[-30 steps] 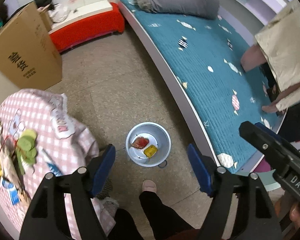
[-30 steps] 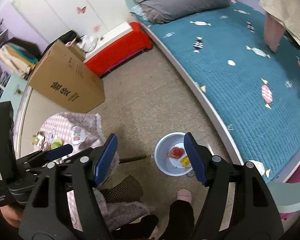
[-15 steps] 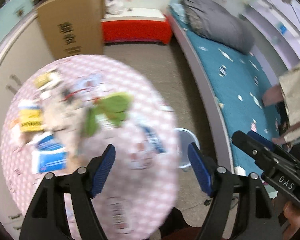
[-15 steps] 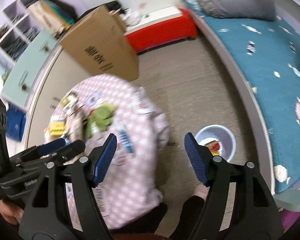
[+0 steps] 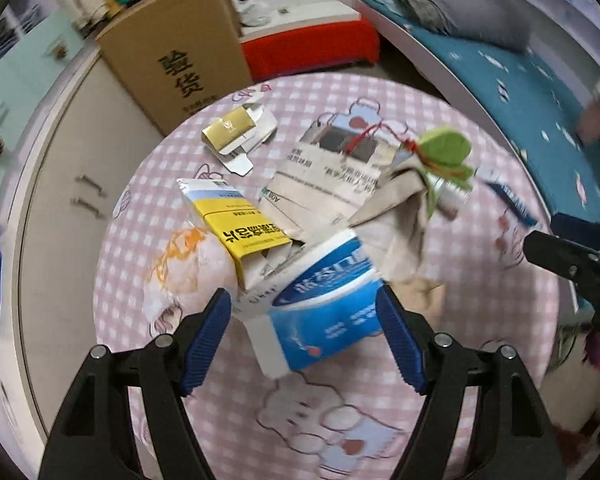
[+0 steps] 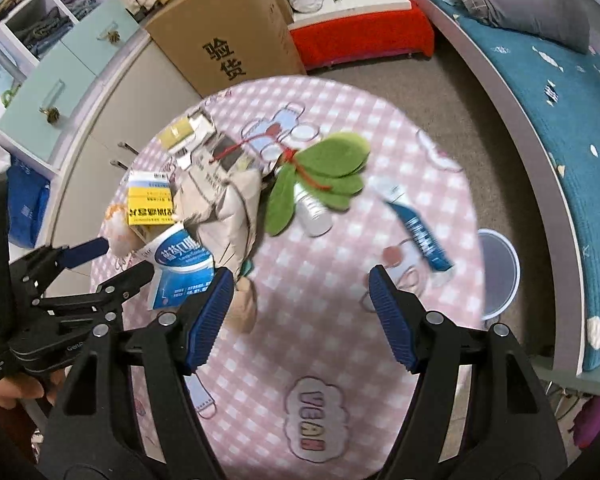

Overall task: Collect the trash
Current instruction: 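Grasp the blue-white box with the left gripper while the right grasps the tan cloth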

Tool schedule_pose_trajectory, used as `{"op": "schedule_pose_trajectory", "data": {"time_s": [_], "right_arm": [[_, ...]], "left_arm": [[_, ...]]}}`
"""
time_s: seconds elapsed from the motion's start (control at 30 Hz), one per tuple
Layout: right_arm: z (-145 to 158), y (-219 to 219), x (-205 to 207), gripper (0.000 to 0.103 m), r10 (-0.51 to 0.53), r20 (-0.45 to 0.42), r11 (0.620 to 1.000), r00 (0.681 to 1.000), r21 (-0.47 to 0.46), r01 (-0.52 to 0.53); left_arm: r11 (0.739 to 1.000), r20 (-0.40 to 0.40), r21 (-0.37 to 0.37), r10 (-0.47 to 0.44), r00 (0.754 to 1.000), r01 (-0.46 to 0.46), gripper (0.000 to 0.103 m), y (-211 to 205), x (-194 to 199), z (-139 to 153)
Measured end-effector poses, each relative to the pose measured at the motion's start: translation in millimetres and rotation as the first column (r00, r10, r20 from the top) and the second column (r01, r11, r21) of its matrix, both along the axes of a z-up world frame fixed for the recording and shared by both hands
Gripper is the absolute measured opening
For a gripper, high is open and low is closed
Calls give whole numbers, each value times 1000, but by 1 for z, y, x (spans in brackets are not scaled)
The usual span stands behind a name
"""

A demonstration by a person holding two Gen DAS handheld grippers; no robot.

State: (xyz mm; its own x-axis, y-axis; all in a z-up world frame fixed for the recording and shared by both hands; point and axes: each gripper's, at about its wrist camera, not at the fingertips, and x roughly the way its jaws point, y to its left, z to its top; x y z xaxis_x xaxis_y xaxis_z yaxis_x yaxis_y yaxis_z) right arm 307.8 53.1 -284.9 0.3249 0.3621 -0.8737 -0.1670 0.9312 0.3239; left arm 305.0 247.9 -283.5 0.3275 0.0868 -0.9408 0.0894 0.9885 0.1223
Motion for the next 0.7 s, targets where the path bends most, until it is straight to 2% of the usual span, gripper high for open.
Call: {"op": "schedule_pose_trajectory", "data": {"time_s": [0.17,0.3,0.33,0.4,0.43,0.5,0.53,0.57,0.7], "right_arm": [[-13,19,-4,69,-9,-18,999,1000,-35,8],[-22,27,-7,69,-18,-40,998,999,-53,16],[-23,28,-8,69,-21,-46,998,999,-56,18],[-25,32,-8,69,-25,-57,998,998,-58,22],[-26,33,-9,69,-24,-58,998,998,-59,21],[-27,36,-9,69,-18,-67,998,998,-62,14],[-28,38,-9,69,-15,-71,998,997,-61,11],[-30,40,-9,69,-11,-75,998,997,-62,6],[-37,52,-9,69,13,-94,998,995,-56,-18]], "left_arm": [[989,-6,82,-125,992,125,73,-4,4,-16],[956,-24,144,-256,966,257,72,-20,7,-32],[948,-35,148,-280,959,282,60,-23,7,-35],[942,-49,153,-294,955,298,47,-25,7,-39],[943,-43,157,-292,955,295,36,-23,7,-39],[950,-24,150,-272,962,273,17,-16,8,-35],[959,-17,114,-258,966,259,4,-11,8,-32],[967,-6,91,-239,971,238,0,-5,8,-28],[985,-10,-8,-171,985,171,0,9,0,-19]]}}
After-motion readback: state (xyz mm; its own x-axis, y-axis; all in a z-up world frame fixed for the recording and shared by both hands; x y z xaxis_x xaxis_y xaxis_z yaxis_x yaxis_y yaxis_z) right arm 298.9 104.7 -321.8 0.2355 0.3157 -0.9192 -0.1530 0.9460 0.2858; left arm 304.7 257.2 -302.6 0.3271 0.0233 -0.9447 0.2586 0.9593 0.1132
